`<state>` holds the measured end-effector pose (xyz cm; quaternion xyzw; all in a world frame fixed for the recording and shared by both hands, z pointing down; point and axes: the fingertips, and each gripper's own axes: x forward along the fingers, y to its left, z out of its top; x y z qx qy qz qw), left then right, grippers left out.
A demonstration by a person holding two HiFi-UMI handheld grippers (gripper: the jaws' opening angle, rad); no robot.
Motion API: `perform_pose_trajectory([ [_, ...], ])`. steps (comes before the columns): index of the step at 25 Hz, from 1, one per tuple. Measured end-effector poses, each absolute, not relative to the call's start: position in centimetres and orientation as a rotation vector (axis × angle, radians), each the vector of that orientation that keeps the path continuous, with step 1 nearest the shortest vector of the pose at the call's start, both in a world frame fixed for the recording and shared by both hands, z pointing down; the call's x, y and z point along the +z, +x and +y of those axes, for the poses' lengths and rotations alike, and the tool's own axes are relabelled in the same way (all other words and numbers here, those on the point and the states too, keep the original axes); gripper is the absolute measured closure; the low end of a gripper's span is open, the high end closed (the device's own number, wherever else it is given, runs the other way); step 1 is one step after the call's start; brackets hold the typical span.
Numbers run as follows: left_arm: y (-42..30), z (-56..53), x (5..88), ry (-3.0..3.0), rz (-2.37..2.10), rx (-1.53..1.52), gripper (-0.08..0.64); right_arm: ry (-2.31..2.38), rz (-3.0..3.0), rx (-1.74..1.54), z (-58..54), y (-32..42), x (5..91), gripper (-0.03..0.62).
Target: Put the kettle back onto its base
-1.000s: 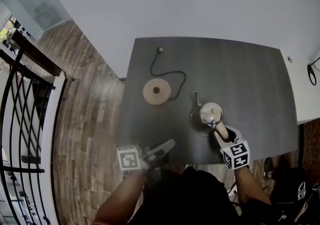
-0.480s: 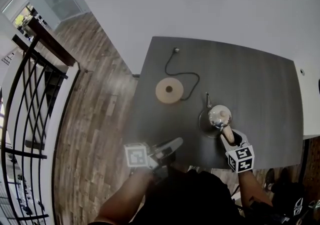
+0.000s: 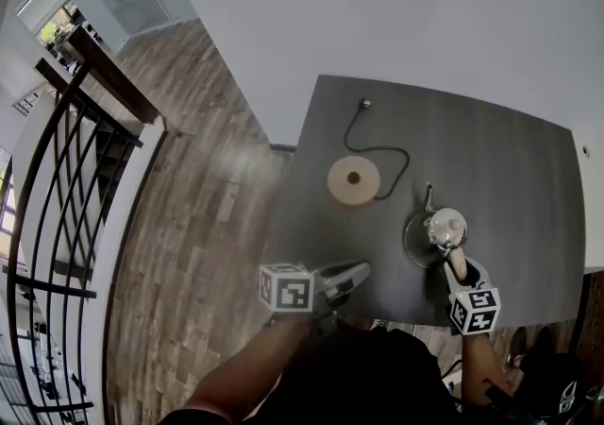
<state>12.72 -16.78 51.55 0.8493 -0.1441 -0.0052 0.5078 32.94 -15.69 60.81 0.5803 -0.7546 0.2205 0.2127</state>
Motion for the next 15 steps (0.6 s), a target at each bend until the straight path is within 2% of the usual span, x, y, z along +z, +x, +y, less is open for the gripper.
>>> perform_pose_trajectory([
  [15, 7.9, -17.9, 52.5, 2.076, -0.332, 0.079, 0.56, 1.838, -2.072, 0.537, -17.3, 30.0, 56.7, 0.436],
])
